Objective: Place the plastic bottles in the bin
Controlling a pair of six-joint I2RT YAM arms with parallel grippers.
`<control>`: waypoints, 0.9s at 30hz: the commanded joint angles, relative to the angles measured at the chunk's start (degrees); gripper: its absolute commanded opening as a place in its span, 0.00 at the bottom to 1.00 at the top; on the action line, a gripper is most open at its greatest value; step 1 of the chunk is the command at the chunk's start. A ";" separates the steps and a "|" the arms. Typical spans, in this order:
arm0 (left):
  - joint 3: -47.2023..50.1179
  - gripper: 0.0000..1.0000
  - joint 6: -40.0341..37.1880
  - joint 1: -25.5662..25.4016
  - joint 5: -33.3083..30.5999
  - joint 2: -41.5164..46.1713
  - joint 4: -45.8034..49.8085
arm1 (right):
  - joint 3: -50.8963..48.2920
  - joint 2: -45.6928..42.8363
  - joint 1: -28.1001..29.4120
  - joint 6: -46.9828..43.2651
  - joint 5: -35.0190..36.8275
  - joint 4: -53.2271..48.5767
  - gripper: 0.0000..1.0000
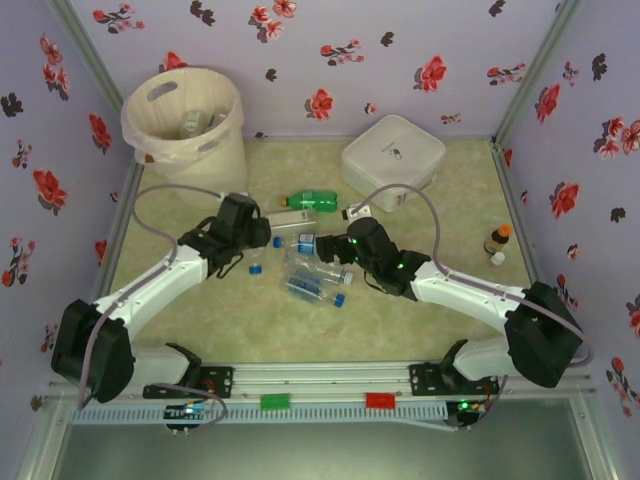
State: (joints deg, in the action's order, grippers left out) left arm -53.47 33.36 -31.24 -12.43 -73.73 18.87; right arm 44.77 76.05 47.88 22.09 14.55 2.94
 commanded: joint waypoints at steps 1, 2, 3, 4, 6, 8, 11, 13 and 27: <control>-8.30 0.37 -7.44 1.99 0.01 1.37 -1.36 | -0.63 -1.82 -0.25 0.22 2.15 0.05 1.00; -10.98 0.37 -8.99 2.72 0.86 0.89 -1.59 | -0.74 -2.02 -0.31 0.36 2.23 0.14 1.00; -13.94 0.36 -10.38 3.51 1.79 0.21 -1.52 | -1.06 -2.42 -0.29 0.58 2.17 0.22 1.00; -16.59 0.36 -11.40 4.21 2.69 -0.52 -1.36 | -1.22 -2.73 -0.24 0.73 2.25 0.15 1.00; -22.74 0.36 -13.94 5.72 4.60 -2.39 -0.80 | -1.52 -3.73 -0.31 1.00 2.15 -0.01 1.00; -29.23 0.36 -16.27 7.65 6.06 -4.58 0.61 | -1.81 -4.68 -0.32 1.17 1.82 -0.31 0.99; -37.84 0.36 -19.43 10.53 8.18 -7.77 2.20 | -2.48 -6.12 -0.32 1.37 1.27 -1.03 1.00; -42.60 0.35 -21.23 12.31 9.01 -9.79 1.90 | -3.36 -6.94 -0.31 1.68 1.01 -1.09 1.00; -61.89 0.34 -25.33 27.98 3.38 -25.23 -3.97 | -4.26 -9.23 -0.24 1.28 0.45 -3.02 0.99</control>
State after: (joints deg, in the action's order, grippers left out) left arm -112.60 10.24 -4.89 -5.72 -95.96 17.80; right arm 41.15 67.90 47.88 23.16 14.76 0.91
